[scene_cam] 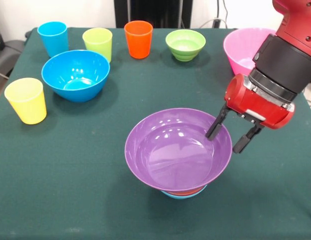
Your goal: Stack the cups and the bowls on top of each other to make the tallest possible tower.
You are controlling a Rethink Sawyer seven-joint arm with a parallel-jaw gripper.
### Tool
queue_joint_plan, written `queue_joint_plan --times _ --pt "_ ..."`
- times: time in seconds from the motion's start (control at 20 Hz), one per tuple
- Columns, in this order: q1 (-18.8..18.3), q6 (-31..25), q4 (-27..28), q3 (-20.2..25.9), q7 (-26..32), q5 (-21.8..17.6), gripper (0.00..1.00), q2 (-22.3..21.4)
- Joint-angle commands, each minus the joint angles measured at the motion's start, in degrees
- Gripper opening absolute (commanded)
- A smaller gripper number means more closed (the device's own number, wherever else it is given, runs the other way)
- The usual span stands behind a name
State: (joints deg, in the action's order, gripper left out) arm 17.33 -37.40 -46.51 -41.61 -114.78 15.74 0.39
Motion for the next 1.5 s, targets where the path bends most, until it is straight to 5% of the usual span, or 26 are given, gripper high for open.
queue_joint_plan --times 0.05,1.5 --pt "0.5 0.0 -3.5 6.6 -12.2 1.4 1.00 1.3" --pt "-0.1 -2.8 -3.3 5.9 -8.8 0.9 1.00 -1.3"
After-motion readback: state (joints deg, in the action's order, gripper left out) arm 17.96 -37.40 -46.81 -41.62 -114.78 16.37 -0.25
